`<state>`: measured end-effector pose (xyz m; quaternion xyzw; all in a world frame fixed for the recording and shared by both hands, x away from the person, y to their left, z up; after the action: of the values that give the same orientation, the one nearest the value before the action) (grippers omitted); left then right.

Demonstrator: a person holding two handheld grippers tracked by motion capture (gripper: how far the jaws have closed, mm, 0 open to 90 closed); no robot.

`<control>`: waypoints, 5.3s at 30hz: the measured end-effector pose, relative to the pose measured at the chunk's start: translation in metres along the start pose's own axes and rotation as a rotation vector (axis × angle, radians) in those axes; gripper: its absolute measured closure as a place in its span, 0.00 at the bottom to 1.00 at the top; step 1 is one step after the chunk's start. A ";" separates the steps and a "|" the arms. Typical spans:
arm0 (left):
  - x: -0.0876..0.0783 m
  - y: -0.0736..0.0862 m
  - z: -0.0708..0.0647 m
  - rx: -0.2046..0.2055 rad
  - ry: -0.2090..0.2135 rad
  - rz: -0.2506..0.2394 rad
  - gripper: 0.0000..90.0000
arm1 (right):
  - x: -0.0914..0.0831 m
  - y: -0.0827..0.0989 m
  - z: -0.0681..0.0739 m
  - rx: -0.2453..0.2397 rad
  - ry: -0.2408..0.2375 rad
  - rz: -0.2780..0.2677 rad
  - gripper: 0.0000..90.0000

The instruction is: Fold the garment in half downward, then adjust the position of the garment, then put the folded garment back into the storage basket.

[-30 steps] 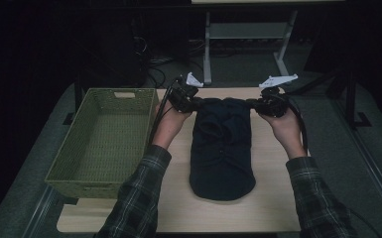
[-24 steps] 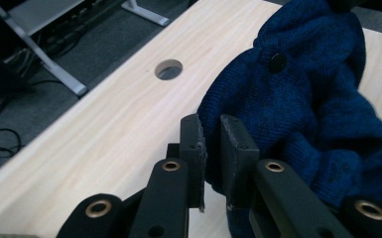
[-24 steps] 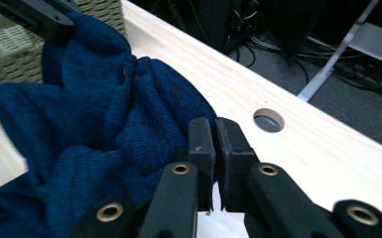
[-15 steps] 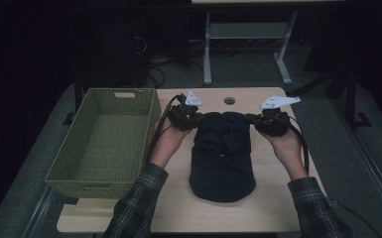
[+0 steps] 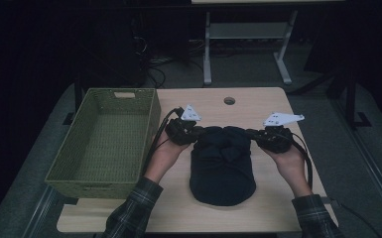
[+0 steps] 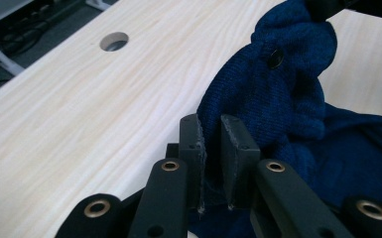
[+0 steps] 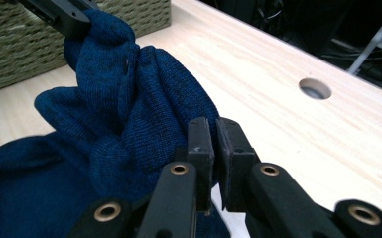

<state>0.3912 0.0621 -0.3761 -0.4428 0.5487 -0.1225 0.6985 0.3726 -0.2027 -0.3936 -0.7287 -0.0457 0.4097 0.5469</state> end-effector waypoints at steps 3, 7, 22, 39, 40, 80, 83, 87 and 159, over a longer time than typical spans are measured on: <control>0.000 0.004 -0.002 -0.010 0.025 0.006 0.90 | -0.002 0.005 0.002 0.003 -0.016 0.008 0.94; -0.001 0.010 -0.006 -0.020 0.050 0.003 0.89 | -0.007 0.008 0.006 -0.007 -0.028 0.010 0.94; -0.009 0.024 -0.028 0.007 0.103 0.040 0.89 | -0.023 0.026 0.024 -0.019 -0.085 0.036 0.93; -0.013 0.050 -0.055 0.008 0.188 0.095 0.89 | -0.033 0.054 0.052 -0.030 -0.141 0.090 0.92; -0.012 0.052 -0.057 0.011 0.194 0.103 0.89 | -0.034 0.057 0.053 -0.031 -0.144 0.093 0.92; -0.002 0.100 -0.087 -0.009 0.264 0.231 0.83 | -0.039 0.108 0.104 -0.037 -0.260 0.192 0.81; -0.010 0.094 -0.084 -0.009 0.270 0.207 0.82 | -0.046 0.103 0.100 -0.026 -0.252 0.155 0.78; -0.022 0.087 -0.081 -0.015 0.254 0.165 0.80 | -0.055 0.098 0.094 -0.019 -0.231 0.114 0.76; 0.042 0.077 -0.014 -0.171 0.137 0.189 0.29 | -0.053 0.111 0.068 0.037 -0.041 0.089 0.34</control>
<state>0.3701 0.0725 -0.4615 -0.4378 0.6428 -0.0388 0.6275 0.2513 -0.2223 -0.4621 -0.7112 -0.0170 0.4492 0.5405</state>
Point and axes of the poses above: each handheld gripper's, and its own axes: x roughly forward along the jaws, y roughly out of its underside, z roughly to its left, the point moved 3 cm from there along x, roughly forward along the jaws, and after that the axes turned 5 degrees about y, right-handed, at the moved point
